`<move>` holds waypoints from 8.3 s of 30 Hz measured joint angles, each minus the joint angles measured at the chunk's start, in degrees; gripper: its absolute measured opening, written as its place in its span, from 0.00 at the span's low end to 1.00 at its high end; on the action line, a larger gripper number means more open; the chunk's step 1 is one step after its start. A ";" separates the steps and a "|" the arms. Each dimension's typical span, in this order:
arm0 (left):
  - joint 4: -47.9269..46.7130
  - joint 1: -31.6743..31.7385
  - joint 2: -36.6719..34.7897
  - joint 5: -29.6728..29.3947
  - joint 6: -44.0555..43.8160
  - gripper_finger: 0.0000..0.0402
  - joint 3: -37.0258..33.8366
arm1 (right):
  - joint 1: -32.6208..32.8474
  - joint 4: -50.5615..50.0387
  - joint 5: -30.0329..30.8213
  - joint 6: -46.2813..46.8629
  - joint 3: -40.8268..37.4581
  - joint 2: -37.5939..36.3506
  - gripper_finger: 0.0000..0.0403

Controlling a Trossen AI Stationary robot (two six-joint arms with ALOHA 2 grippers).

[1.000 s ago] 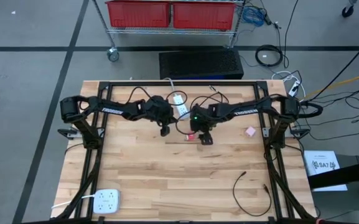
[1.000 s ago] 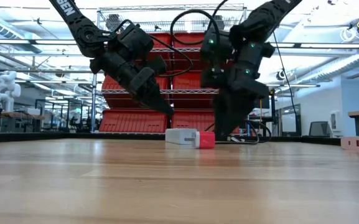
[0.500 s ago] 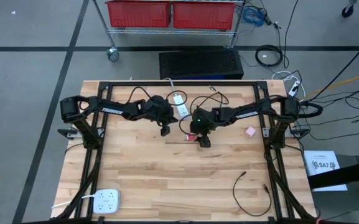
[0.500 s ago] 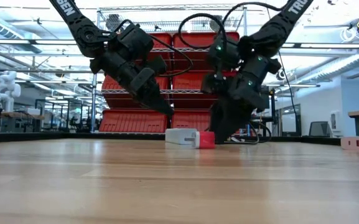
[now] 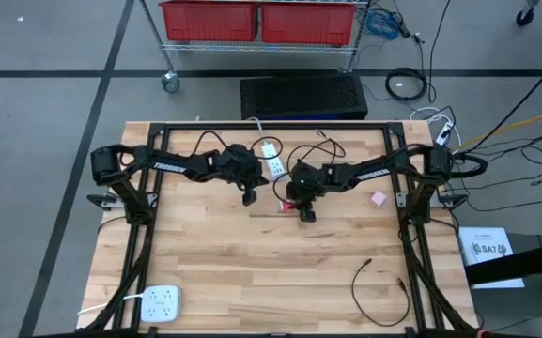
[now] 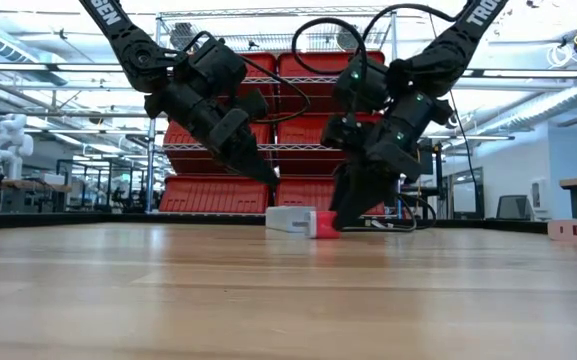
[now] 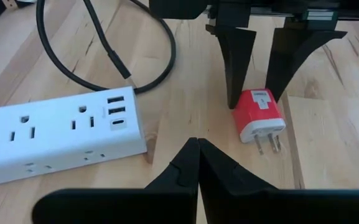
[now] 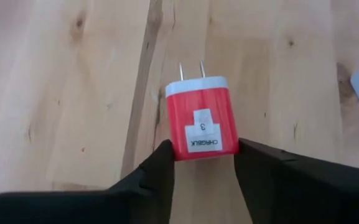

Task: Insert USB
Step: Insert the pink charger adapter into the top white outlet extension

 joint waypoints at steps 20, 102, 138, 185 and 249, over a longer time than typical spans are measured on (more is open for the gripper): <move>24.12 -0.02 0.04 -0.22 -5.06 0.02 -12.71 | -2.84 -37.36 22.86 -16.86 29.26 -1.62 0.28; -19.14 -15.48 -24.60 1.14 -15.70 0.01 -17.16 | 2.62 -34.52 -3.42 2.56 15.70 -4.18 0.00; -13.23 -40.64 -10.81 -5.32 -27.80 0.00 -14.92 | 11.89 -22.40 0.10 13.05 3.67 -10.64 0.00; -44.49 -21.83 -7.03 -13.13 -44.12 0.60 4.24 | 14.43 -24.50 -0.03 9.97 3.67 -10.62 0.00; -25.63 -18.34 1.50 -10.12 -18.08 0.46 5.35 | 10.21 -1.42 10.57 9.61 11.54 4.53 0.00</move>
